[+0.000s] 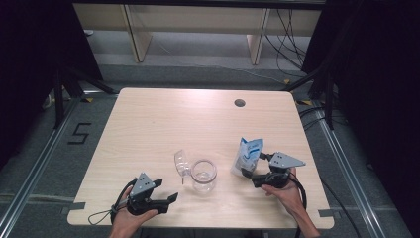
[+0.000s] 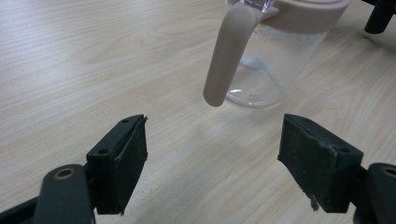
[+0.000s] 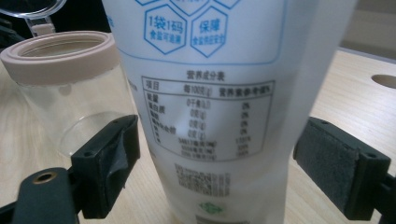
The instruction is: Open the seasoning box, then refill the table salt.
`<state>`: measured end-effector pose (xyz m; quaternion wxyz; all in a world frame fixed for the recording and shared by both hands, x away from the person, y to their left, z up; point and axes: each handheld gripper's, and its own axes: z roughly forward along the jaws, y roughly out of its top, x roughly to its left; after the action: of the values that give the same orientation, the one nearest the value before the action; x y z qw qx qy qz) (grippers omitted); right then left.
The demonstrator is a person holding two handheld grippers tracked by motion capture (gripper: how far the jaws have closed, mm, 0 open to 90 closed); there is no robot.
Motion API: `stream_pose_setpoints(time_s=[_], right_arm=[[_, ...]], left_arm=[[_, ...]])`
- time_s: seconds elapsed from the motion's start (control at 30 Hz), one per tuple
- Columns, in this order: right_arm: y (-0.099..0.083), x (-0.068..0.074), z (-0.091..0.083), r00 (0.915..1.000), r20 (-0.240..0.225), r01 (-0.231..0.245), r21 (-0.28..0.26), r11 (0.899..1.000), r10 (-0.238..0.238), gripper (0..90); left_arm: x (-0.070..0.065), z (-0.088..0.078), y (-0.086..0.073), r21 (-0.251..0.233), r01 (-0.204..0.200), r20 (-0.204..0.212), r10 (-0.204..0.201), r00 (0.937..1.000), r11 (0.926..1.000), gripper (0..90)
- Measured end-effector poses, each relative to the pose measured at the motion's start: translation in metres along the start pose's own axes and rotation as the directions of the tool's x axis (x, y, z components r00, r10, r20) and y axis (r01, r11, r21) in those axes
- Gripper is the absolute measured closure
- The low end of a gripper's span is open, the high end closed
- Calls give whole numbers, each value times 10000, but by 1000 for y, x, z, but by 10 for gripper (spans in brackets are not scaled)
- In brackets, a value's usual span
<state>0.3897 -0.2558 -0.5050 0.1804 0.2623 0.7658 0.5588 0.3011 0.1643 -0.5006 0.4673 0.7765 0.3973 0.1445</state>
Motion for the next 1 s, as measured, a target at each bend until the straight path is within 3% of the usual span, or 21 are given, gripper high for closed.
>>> stream_pose_setpoints(time_s=[0.03, 0.07, 0.1, 0.13, 0.17, 0.23, 0.33, 0.37, 0.43, 0.47, 0.53, 0.6, 0.7, 0.73, 0.77, 0.9, 0.93, 1.0], right_arm=[[0, 0, 0, 9999, -36, 126, 86, 9999, -126, 156], [-1, 2, 2, 9992, -304, -244, 158, 9996, 249, 156], [-1, 1, 3, 9997, -246, -3, 215, 9998, 9, 156], [-2, 2, 4, 9994, -312, -144, 93, 9999, 147, 157], [-2, -1, 6, 9996, -153, 251, -50, 9997, -252, 156], [-2, -1, 5, 9982, -590, -87, 301, 9995, 105, 157], [-2, -2, 6, 9987, -504, -67, 121, 9999, 73, 167], [-2, -3, 6, 9991, -402, 147, 64, 9999, -144, 169], [-2, -2, 7, 9983, -588, -52, 115, 9999, 59, 173], [-2, -3, 7, 9989, -418, 207, -46, 9998, -209, 175], [-2, -2, 7, 9991, -419, 39, 30, 10000, -37, 181], [-3, -1, 6, 9989, -422, -221, 156, 9996, 227, 193], [-3, -1, 7, 9986, -451, -284, 65, 9996, 287, 203], [-3, -2, 7, 9988, -462, -140, 56, 9999, 143, 203], [-3, -2, 9, 9991, -422, 45, -192, 9998, -53, 208], [-2, -4, 8, 9978, -665, 58, 28, 10000, -56, 230], [-3, -4, 9, 9973, -730, -33, -38, 10000, 30, 244], [-2, -5, 8, 9980, -611, 127, -83, 9999, -131, 284]], left_arm=[[0, 0, 0, -1, 2, 0, -2, 10000, 10000, 229], [0, 0, 0, 1, 1, -2, -1, 10000, 10000, 229], [0, 0, 0, -4, 15, -1, -15, 10000, 10000, 229], [0, 0, 0, -17, 50, 22, -50, 10000, 10000, 229], [-1, 0, 0, -32, 194, -10, -194, 9998, 9998, 229], [0, 0, 0, -45, 165, 16, -165, 9999, 9999, 229], [0, 0, 0, -69, 159, 71, -158, 9998, 9999, 229], [0, 0, 0, -68, 153, 75, -153, 9999, 9999, 229], [0, 0, 1, -24, 38, 20, -38, 10000, 10000, 229], [0, 0, 1, -24, 31, 23, -31, 10000, 10000, 229], [-1, 0, 0, -33, 145, 25, -145, 9999, 9999, 229], [0, 0, 1, -31, 8, 2, -8, 10000, 10000, 229], [0, 0, 1, -31, 42, 20, -42, 10000, 10000, 228], [-1, 1, 0, -86, 209, 42, -208, 9998, 9997, 228], [-1, 0, 0, -4, 96, 35, -96, 9999, 10000, 228], [0, 0, 0, -86, 197, 71, -196, 9998, 9998, 227], [1, 0, 1, -78, 54, 64, -54, 10000, 10000, 227], [0, 0, 0, -88, 186, 69, -185, 9998, 9998, 226]])
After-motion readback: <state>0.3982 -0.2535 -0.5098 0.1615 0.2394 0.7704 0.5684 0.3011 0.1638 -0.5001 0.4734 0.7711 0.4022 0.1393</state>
